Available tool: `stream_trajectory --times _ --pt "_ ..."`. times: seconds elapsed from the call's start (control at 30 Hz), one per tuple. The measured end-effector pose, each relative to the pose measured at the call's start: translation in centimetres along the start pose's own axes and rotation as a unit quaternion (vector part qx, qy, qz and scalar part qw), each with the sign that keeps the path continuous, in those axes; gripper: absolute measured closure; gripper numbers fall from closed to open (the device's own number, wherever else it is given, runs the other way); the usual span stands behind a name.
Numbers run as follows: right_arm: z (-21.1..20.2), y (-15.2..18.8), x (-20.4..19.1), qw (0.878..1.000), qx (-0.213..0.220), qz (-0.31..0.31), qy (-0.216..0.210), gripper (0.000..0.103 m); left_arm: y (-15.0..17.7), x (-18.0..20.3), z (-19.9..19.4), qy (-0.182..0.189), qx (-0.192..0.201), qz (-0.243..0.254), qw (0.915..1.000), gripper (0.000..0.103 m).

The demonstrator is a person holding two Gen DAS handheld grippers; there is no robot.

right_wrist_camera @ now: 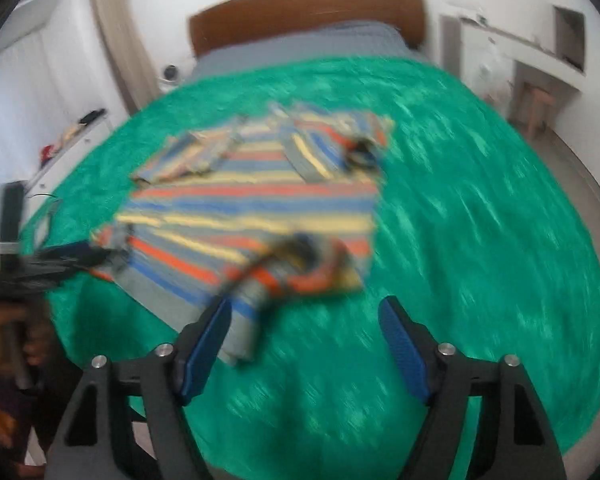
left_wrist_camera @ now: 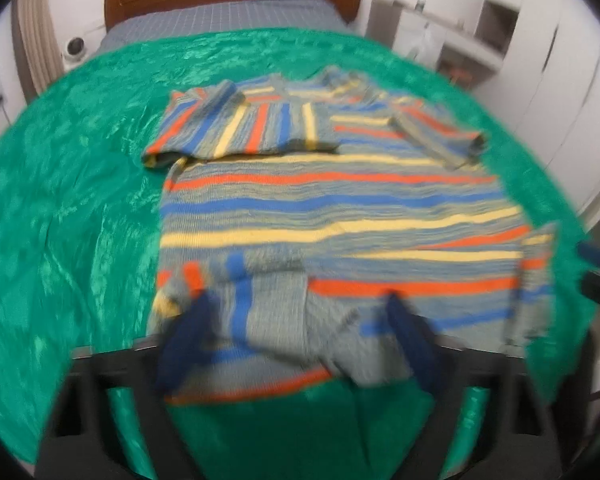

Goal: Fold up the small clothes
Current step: 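Grasp the sweater hem with both grippers, lift and lay it flat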

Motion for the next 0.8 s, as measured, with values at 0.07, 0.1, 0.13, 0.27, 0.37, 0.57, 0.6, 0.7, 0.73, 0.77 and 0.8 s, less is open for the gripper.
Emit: stream_trajectory --times 0.07,0.1,0.13,0.27,0.37,0.57,0.6,0.7,0.73,0.77,0.8 --pt "2.3 0.4 -2.1 0.999 -0.025 -0.003 -0.034 0.020 -0.1 -0.2 0.8 -0.017 -0.006 0.000 0.9998 0.054" --pt "3.6 1.0 -2.9 0.998 -0.042 -0.009 -0.040 0.020 -0.2 -0.3 0.6 -0.015 0.000 -0.007 0.9999 0.062" --pt "5.1 1.9 -3.5 0.998 -0.057 -0.024 -0.033 0.020 -0.1 -0.6 0.3 -0.010 0.004 -0.014 0.9998 0.080" --pt "5.4 3.6 -1.6 1.000 -0.025 -0.005 0.007 0.065 1.3 -2.1 -2.2 0.049 0.012 -0.050 0.9975 0.095" --pt "2.1 4.4 -0.2 0.999 0.002 0.046 -0.029 0.087 3.2 -2.8 -5.3 0.100 0.019 -0.064 0.9928 0.095" --pt "-3.8 8.0 1.2 0.995 -0.004 0.086 -0.058 0.087 10.7 -2.9 -8.6 0.133 -0.010 -0.067 0.9888 0.095" --pt "-3.8 9.1 1.9 0.992 -0.015 0.105 -0.060 0.087 11.9 -2.7 -8.3 0.134 -0.022 -0.070 0.9883 0.095" --pt "-3.3 12.5 3.5 0.988 -0.040 0.141 -0.053 0.087 14.3 -2.9 -7.7 0.127 -0.039 -0.074 0.9884 0.091" --pt "-3.3 13.1 3.9 0.986 -0.043 0.149 -0.057 0.087 14.7 -3.1 -7.8 0.130 -0.038 -0.081 0.9874 0.088" --pt "-3.3 13.4 4.1 0.985 -0.042 0.159 -0.061 0.083 14.8 -3.3 -8.1 0.136 -0.034 -0.088 0.9862 0.079" --pt "-3.5 13.5 4.4 0.983 -0.038 0.166 -0.063 0.082 14.7 -3.5 -8.4 0.144 -0.028 -0.092 0.9849 0.073"
Point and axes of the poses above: each gripper's, at about its wrist camera, not at the fingertips, and z roughly the way its jaws point, x to its right, y to its underside, the point moved 10 cm from there along z, roughly the way its jaws point, and after that the axes turned 7 degrees about -y, right-handed, at the moved point
